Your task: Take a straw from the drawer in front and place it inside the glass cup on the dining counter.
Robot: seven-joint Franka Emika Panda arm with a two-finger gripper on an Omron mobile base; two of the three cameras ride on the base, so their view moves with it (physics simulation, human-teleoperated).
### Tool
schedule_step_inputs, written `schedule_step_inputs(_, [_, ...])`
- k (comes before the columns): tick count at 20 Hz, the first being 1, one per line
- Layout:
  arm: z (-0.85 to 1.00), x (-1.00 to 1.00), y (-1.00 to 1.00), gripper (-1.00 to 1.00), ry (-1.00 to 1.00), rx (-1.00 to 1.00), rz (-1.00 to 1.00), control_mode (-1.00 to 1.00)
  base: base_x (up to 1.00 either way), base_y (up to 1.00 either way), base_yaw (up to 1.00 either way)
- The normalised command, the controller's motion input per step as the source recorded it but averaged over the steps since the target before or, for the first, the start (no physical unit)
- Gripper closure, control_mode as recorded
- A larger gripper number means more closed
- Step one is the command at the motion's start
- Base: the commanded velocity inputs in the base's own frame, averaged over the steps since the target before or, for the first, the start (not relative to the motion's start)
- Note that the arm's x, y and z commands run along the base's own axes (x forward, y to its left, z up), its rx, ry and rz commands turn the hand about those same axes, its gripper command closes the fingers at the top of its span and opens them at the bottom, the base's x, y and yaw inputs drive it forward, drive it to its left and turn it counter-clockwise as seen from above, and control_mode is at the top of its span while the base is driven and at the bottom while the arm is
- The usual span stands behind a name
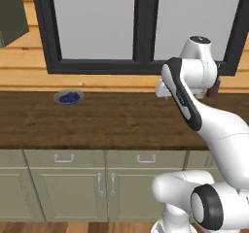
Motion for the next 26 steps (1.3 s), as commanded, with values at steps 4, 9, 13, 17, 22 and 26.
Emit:
schedule_step_inputs(4, [0.0,0.0,0.0,-1.0,0.0,0.0,0.0,1.0,0.0,-0.81,0.63])
schedule_step_inputs(9, [0.0,0.0,0.0,-1.0,0.0,0.0,0.0,1.0,0.0,-0.83,0.63])
schedule_step_inputs(13, [0.0,0.0,0.0,-1.0,0.0,0.0,0.0,1.0,0.0,-0.84,0.58])
schedule_step_inputs(17, [0.0,0.0,0.0,-1.0,0.0,0.0,0.0,1.0,0.0,-0.79,0.5])
schedule_step_inputs(22, [0.0,0.0,0.0,-1.0,0.0,0.0,0.0,1.0,-0.01,-0.78,0.43])
schedule_step_inputs(26, [0.0,0.0,0.0,-1.0,0.0,0.0,0.0,1.0,-0.17,-0.81,0.39])
